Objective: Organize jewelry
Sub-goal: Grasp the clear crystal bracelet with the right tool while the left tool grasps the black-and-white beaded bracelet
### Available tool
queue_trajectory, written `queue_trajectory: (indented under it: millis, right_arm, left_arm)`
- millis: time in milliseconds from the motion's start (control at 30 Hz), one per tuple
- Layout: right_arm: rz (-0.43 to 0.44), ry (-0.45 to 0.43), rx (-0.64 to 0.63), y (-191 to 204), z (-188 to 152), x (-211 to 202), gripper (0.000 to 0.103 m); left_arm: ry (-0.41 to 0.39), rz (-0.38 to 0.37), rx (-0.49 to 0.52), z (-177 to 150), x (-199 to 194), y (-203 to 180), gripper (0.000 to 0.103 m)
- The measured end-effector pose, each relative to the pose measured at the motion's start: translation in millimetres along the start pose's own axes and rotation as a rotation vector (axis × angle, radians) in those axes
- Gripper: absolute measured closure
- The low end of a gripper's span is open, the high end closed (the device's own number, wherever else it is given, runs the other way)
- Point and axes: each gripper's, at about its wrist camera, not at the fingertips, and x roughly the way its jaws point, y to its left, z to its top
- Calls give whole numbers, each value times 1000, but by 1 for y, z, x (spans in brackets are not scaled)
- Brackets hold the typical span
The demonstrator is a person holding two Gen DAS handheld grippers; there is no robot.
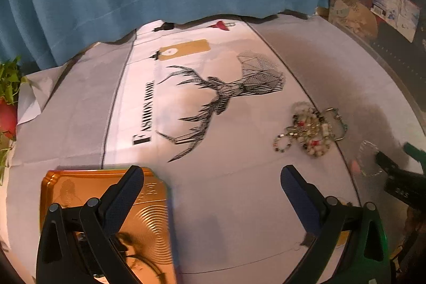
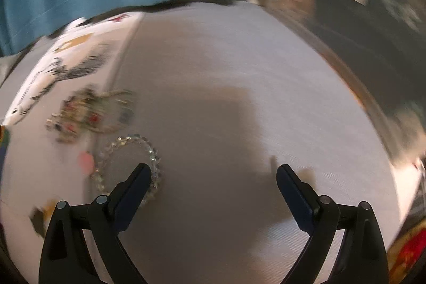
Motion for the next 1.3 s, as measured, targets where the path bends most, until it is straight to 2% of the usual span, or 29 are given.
queue_trajectory:
  millis: [133,300,433,567,667,733,833,967,1100,1200,1267,1300]
  right_arm:
    - [4,2,54,-29,-11,-5,7]
    - [25,-13,65,-31,-11,-4,7]
    - [36,-28,52,-26,-12,-4,7]
    - [53,-34,49,-23,-10,-1,7]
    - [59,-42,41,-22,-10,0,7]
    - [62,-45,38,-22,-9,0,7]
    - [67,-46,33,-22,-9,1,7]
    - [68,-46,32,-21,-9,1,7]
    - [66,-49,33,-21,-9,1,7]
    - [65,-48,34,-21,-9,1,7]
    - [63,-47,34,-20,-9,1,7]
    - [63,-47,34,-20,-9,1,7]
  left_arm:
    - [4,-54,19,5,3,-19,1]
    - [7,-125,51,14,12,-42,2]
    - [44,-166,55,21,25,-56,14]
    - [86,-100,59,26,48,-67,16]
    - [115,-91,67,27,61,-72,17]
    - [133,-58,102,25,66,-78,18]
    - [147,-46,118,18,64,-76,17]
    - [192,-41,83,9,60,-61,15]
    - [207,-31,69,3,55,-54,14]
    - [201,0,97,0,51,-56,15]
    - [201,1,107,-1,49,-57,19]
    - [201,-6,113,-2,48,-58,26]
